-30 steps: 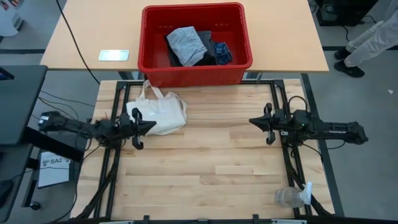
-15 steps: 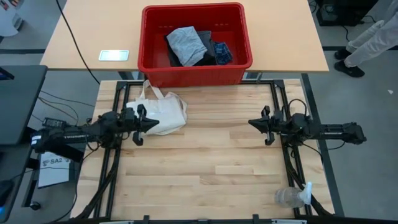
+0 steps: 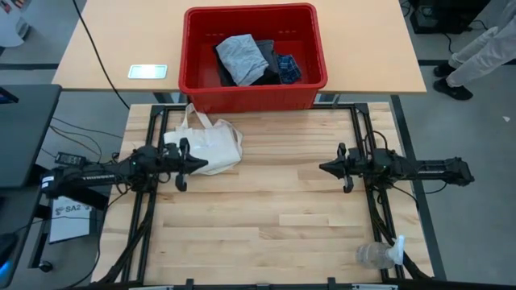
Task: Fold laundry
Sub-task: Return to Home Position
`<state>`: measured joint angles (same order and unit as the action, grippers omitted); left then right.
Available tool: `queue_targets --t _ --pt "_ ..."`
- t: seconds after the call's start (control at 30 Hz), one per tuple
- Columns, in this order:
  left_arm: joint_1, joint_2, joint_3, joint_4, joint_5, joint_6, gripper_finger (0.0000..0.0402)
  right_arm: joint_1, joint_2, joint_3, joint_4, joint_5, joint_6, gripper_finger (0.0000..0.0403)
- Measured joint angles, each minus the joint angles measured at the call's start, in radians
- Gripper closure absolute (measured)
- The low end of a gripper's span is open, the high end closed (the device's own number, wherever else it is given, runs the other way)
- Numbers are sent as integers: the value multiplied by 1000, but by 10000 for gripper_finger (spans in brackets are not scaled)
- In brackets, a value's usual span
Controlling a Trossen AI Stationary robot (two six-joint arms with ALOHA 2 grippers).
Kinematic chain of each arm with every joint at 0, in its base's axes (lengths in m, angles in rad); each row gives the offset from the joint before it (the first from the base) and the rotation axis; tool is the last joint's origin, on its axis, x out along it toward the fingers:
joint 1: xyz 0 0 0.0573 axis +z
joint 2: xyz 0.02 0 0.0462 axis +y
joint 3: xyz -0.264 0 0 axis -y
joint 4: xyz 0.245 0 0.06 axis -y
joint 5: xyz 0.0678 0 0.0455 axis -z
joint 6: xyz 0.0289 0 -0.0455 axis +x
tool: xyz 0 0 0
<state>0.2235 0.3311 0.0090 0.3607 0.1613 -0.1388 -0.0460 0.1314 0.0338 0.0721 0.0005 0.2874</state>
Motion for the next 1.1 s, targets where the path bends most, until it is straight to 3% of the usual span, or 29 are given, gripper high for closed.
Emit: queue_targets --t 0.23,0.4,0.6,1.1 --pt "-37 0 0 10 11 1 401 -1 -1 0 0 -2 -25 402" --pt "-61 5 -1 10 145 2 397 -1 -1 0 -21 -1 -8 380" --pt "-64 9 -1 8 144 -7 378 -1 -1 0 -20 -2 -2 359" --pt "-64 9 -2 9 144 -7 372 -1 -1 0 -15 -2 -2 355"
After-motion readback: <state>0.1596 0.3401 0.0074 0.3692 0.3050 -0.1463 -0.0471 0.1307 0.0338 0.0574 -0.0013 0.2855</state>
